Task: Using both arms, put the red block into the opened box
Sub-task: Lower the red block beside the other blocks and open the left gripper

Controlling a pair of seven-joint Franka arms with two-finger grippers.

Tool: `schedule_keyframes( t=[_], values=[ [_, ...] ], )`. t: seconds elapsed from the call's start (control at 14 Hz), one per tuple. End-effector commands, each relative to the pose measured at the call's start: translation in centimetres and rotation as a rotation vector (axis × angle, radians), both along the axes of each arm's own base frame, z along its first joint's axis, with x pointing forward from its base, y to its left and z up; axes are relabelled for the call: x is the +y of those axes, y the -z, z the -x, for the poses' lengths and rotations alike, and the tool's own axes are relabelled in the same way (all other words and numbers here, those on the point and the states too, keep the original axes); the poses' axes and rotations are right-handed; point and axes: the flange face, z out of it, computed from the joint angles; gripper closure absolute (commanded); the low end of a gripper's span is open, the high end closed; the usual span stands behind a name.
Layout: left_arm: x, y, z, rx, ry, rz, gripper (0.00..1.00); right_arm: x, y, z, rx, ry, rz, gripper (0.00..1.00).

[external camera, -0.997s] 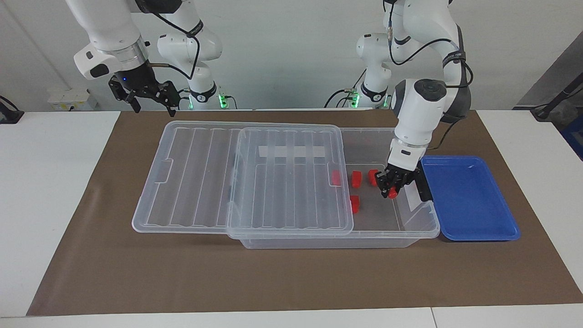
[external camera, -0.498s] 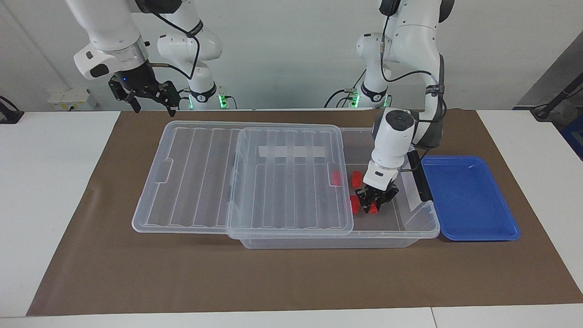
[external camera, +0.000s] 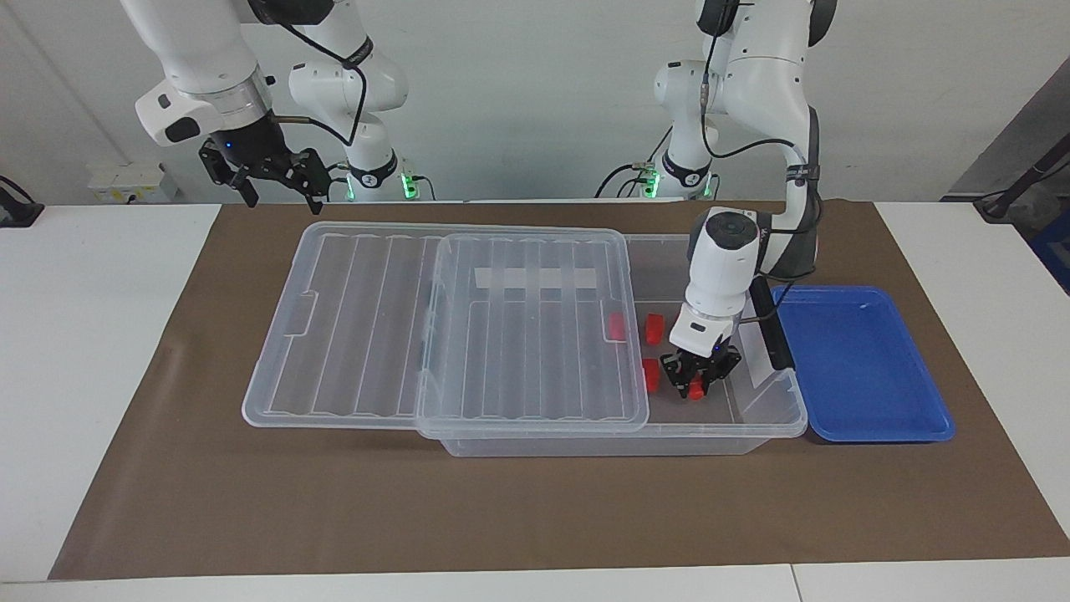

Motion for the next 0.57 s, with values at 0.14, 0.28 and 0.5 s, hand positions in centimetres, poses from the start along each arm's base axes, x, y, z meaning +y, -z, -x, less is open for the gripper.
schedule_keyframes(
  t=[0.14, 0.28, 0.5],
  values=[
    [0.3, 0.6, 0.4, 0.008, 0.007, -0.021, 1.0, -0.2, -0.3, 0.4, -0.006, 0.015, -0.01, 0.0],
    [0.3, 1.9, 0.7, 0.019, 0.006, -0.02, 1.0, -0.2, -0.3, 0.4, -0.005, 0.015, -0.01, 0.0],
    [0.3, 2.1, 0.6, 0.012, 0.008, -0.014, 1.0, -0.2, -0.3, 0.4, -0.006, 0.015, -0.01, 0.0]
  ],
)
